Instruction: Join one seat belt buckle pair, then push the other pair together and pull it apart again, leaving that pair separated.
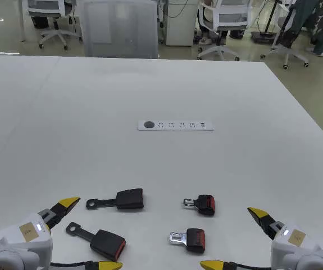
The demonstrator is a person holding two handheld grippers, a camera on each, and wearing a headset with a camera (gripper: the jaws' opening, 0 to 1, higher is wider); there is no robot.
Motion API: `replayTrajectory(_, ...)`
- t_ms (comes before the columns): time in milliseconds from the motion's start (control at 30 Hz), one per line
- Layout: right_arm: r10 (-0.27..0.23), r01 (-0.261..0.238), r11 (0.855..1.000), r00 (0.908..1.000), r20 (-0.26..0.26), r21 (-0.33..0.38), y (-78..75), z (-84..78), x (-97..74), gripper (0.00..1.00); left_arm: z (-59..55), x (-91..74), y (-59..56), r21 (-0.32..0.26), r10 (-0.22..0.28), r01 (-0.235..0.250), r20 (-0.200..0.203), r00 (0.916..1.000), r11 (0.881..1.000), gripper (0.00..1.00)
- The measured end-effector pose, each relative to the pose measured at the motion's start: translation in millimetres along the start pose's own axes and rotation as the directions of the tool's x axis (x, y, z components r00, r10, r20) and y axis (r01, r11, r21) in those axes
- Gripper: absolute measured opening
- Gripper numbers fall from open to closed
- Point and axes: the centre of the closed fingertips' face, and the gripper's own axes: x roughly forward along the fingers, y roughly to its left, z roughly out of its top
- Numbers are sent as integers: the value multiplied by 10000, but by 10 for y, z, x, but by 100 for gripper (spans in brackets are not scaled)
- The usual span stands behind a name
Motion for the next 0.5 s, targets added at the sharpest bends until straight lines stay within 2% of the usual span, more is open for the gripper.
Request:
replayTrajectory(267, 1, -2, 9999, 10000, 80, 132, -18, 12, 7, 100, 16, 1, 56, 5, 120, -120, 64, 9999, 9999, 96)
replayTrajectory(500, 15, -18, 9999, 9998, 201, 133, -19, 37, 10, 100, 10, 14, 29, -78, 107, -106, 32, 9999, 9999, 96)
